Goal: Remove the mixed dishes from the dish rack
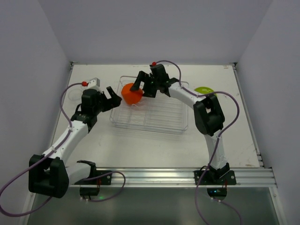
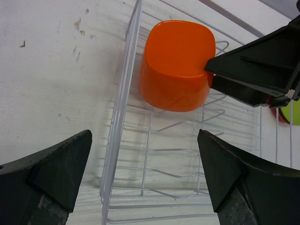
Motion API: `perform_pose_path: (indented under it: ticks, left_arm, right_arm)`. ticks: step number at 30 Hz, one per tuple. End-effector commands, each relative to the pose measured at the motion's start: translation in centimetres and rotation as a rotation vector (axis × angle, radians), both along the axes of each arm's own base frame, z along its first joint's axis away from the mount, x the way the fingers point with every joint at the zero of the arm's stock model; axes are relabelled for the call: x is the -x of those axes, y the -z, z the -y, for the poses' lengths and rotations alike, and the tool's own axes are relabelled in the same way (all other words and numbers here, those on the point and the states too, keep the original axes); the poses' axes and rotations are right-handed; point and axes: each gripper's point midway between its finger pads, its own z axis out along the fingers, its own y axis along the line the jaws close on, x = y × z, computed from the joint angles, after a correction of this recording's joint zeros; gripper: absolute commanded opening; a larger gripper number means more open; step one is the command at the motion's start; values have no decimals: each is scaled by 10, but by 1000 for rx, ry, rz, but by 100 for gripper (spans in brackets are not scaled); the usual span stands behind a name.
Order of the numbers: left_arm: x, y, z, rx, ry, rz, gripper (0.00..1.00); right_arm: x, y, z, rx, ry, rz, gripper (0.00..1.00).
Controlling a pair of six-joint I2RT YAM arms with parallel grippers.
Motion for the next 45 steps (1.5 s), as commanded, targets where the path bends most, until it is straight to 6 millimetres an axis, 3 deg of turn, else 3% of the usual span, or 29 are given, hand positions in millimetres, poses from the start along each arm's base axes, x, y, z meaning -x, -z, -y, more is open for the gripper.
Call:
perform_pose_path:
  ticks: [1, 13, 22, 32, 38, 45]
  left_arm:
    - [-16, -34, 2, -30, -9, 113, 100]
    - [-13, -47, 0, -38, -12, 142, 100]
    - [-12, -49, 0, -40, -7, 144, 100]
    - [-10, -45, -1, -50, -7, 133, 100]
    - [-10, -43, 0, -47, -3, 128, 100]
    - [-10, -44, -1, -54, -2, 130, 100]
  right_arm:
    - [-1, -17, -16, -110, -24, 13, 99]
    - [7, -51, -29, -299, -73, 85, 98]
    - [16, -67, -31, -406, -110, 145, 84]
    - [20, -68, -34, -463, -129, 146, 65]
    - [19, -69, -36, -481, -144, 154, 44]
    - [15, -58, -41, -473, -151, 128, 44]
